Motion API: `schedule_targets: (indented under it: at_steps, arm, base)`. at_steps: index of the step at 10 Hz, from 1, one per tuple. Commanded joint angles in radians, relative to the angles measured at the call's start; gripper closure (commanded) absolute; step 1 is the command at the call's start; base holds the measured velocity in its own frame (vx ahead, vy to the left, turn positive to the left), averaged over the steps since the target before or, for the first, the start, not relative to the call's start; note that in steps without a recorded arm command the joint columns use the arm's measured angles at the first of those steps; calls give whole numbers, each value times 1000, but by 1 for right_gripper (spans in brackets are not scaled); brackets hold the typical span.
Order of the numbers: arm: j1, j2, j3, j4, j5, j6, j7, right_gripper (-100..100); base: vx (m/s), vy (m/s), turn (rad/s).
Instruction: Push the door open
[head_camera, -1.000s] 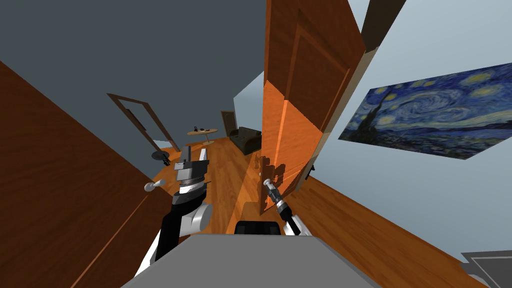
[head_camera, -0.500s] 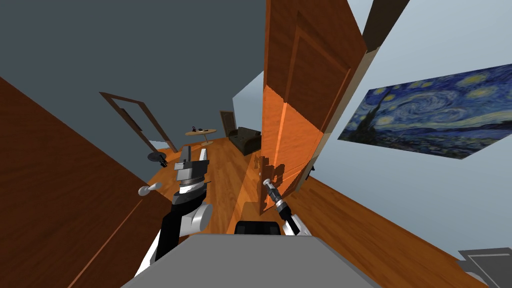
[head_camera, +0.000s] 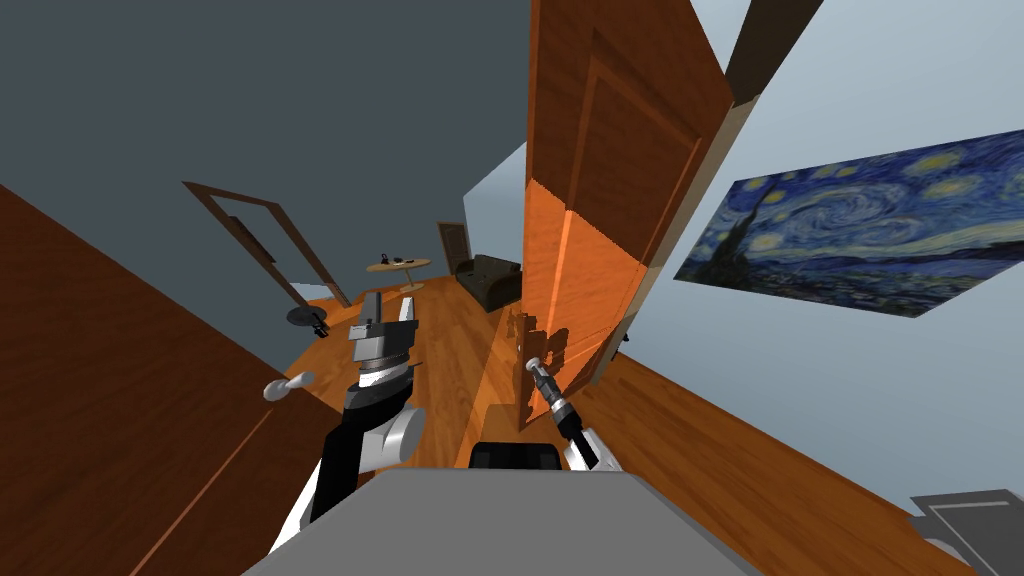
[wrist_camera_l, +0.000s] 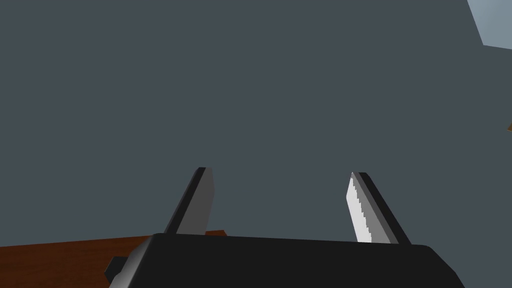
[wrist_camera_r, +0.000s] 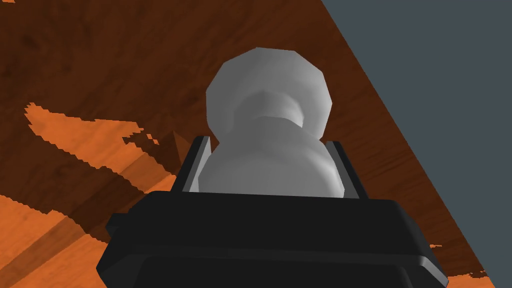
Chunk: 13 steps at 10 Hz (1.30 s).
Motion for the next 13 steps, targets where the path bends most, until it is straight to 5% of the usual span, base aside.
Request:
schedule_targets:
  at_steps: [1, 13]
  arm:
    - [-3, -10, -4, -11, -12, 6, -44, 100]
    - [-33, -17, 42, 22, -124, 10, -330, 100]
  base:
    - [43, 27, -14]
    - [40, 24, -30]
